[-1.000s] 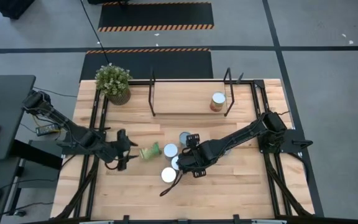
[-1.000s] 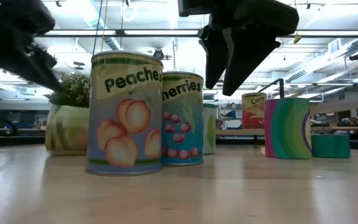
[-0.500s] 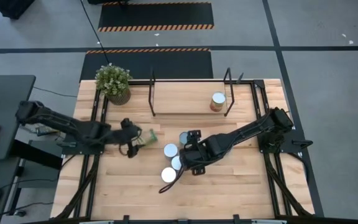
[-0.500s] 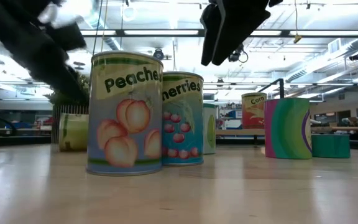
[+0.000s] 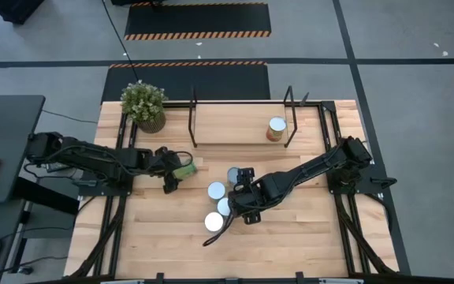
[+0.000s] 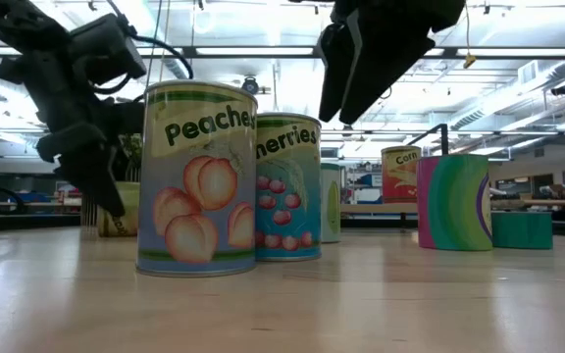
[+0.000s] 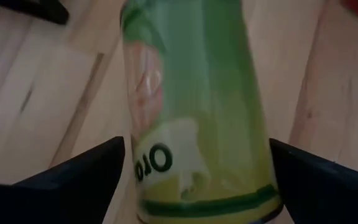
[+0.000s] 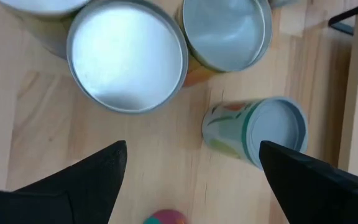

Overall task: Pick and place cans onto a shelf
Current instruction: Put the canned oranges on the shelf

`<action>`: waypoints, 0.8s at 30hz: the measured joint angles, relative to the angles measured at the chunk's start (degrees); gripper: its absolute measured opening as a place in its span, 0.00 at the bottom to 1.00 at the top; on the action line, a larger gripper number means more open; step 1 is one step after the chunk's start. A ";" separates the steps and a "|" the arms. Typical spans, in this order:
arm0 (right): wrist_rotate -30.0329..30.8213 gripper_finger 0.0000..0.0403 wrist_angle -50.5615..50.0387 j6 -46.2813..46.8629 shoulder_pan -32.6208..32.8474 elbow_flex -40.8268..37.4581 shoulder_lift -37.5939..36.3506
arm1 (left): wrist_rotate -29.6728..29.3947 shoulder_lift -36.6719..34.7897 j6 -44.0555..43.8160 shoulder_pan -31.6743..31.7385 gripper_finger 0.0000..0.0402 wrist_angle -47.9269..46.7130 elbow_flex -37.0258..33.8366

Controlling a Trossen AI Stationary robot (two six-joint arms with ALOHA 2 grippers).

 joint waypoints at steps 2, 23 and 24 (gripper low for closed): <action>0.00 0.93 0.65 -0.32 -0.03 0.00 0.00 | 0.10 0.43 0.07 0.00 0.92 -0.05 0.00; 2.81 0.93 6.21 2.70 0.02 -11.69 -11.50 | 6.58 11.84 0.22 1.32 0.80 -37.43 38.73; 3.33 0.93 6.48 2.73 0.02 -12.36 -12.38 | 6.54 14.13 1.22 1.77 0.80 -39.62 41.85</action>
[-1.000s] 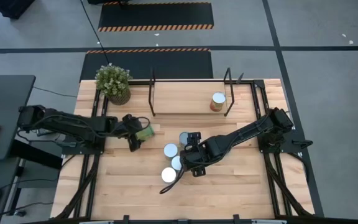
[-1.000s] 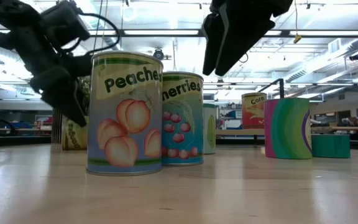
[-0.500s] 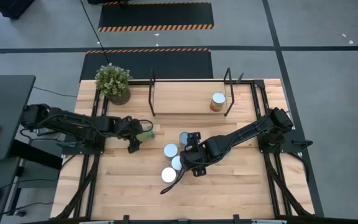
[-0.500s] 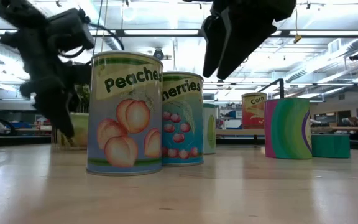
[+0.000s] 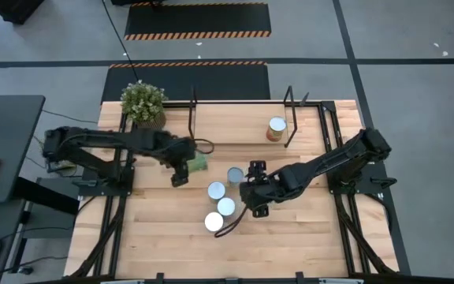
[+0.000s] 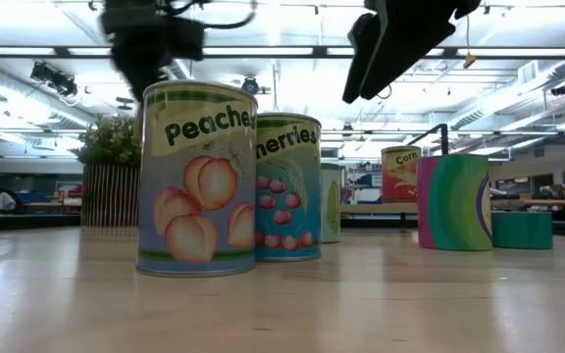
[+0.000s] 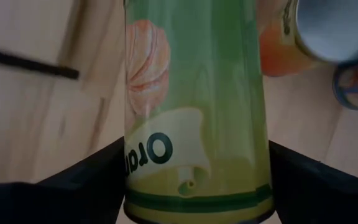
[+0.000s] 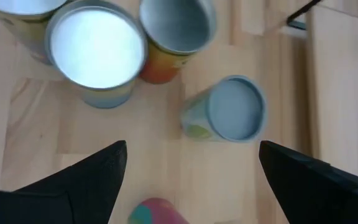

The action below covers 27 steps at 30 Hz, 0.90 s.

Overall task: Pick and place cans onto a shelf
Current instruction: Put the canned oranges on the shelf

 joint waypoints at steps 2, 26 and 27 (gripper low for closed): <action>0.60 0.93 1.33 0.02 -0.02 -1.67 -1.80 | 0.19 4.63 2.55 1.40 0.80 -4.17 6.37; 4.24 0.93 32.57 -13.85 -7.29 -29.28 -23.36 | -0.37 34.96 28.56 17.55 0.81 -23.30 45.21; 3.77 0.93 34.33 -15.71 -9.23 -29.88 -24.51 | -0.92 34.95 29.34 17.47 0.81 -23.27 45.21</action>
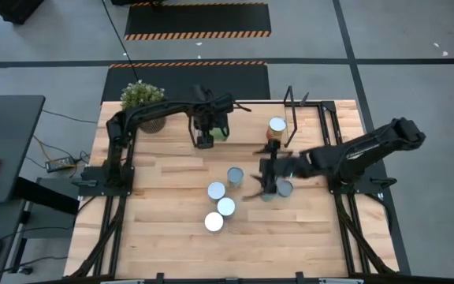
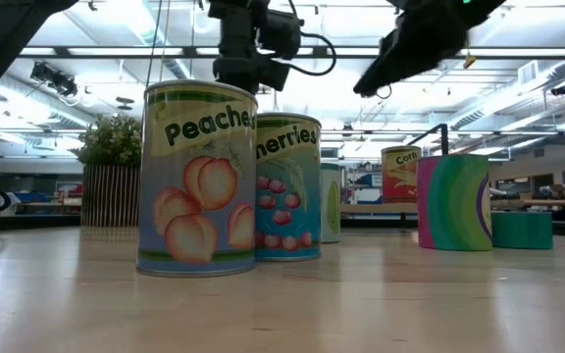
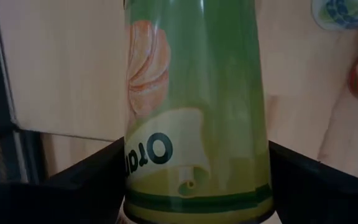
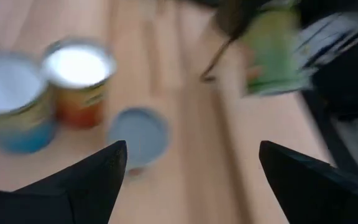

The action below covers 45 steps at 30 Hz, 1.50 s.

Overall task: Pick and place cans onto a shelf
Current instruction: Put the canned oranges on the shelf

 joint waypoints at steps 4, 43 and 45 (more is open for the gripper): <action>-10.20 0.93 9.85 -7.03 -8.87 -2.06 -1.39 | -0.05 -0.32 0.19 -0.21 0.81 -0.37 0.00; -8.24 0.96 22.73 -32.98 -21.33 7.80 20.67 | -3.90 -2.53 -8.50 -7.34 0.81 7.86 -0.02; -8.18 0.92 22.93 -33.03 -21.31 7.80 20.67 | -3.72 -2.75 -8.20 -7.35 0.81 8.15 -0.02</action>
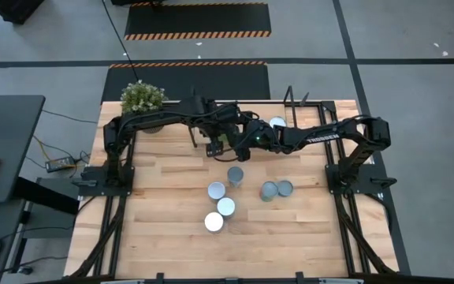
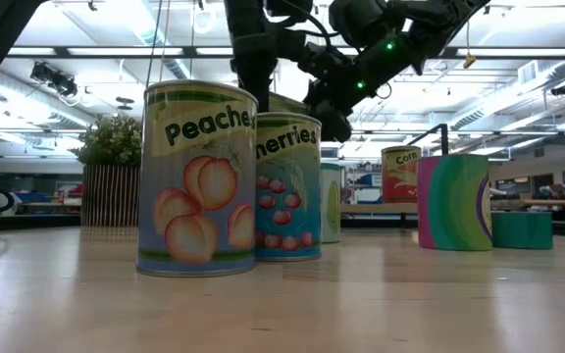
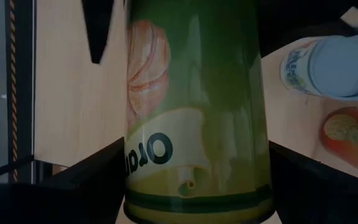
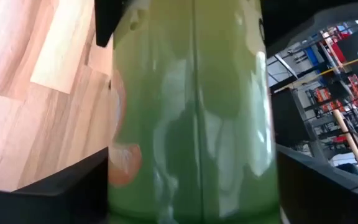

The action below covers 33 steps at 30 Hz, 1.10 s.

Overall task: Pick and place cans onto a shelf
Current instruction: Put the canned oranges on the shelf

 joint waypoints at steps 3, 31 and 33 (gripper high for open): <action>-0.08 0.84 -0.16 -0.39 0.09 0.00 -0.01 | -0.02 0.00 0.04 0.01 0.81 0.18 0.00; 1.80 0.80 -10.81 6.19 -0.46 -3.00 -6.92 | -1.17 -2.88 -0.97 -1.10 0.98 -4.03 4.67; 1.37 0.80 -10.61 7.20 -0.24 -4.90 -8.62 | -2.27 -4.69 -1.33 -1.42 0.98 -2.94 1.28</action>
